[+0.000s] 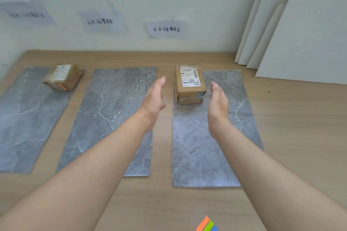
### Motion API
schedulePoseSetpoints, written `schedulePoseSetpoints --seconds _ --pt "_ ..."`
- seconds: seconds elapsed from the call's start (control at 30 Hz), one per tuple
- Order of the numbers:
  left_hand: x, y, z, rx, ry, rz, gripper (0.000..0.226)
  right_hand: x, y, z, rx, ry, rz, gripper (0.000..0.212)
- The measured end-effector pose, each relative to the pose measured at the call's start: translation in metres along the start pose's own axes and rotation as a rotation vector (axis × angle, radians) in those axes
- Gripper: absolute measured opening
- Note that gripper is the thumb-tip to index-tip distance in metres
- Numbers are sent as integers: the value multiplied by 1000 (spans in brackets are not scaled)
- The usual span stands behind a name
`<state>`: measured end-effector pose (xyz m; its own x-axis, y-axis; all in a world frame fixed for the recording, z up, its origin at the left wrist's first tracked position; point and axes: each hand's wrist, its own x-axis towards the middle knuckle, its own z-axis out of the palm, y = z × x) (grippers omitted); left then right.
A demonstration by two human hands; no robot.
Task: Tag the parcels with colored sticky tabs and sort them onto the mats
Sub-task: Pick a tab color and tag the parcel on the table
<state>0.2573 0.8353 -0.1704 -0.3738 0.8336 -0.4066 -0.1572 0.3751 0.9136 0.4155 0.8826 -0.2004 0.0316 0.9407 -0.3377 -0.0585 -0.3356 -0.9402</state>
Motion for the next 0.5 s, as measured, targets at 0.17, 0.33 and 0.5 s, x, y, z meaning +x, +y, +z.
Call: schedulePoseSetpoints --seconds 0.17,0.33,0.5 --pt "-79 18 -16 -8 -6 39 48 -76 -31 -7 19 -16 -32 41" --pt "-157 26 -34 -35 -12 76 48 -152 -45 -12 14 -59 -73 44" --pt "-227 25 -55 -53 -36 101 49 -228 -52 -14 17 -92 -117 44"
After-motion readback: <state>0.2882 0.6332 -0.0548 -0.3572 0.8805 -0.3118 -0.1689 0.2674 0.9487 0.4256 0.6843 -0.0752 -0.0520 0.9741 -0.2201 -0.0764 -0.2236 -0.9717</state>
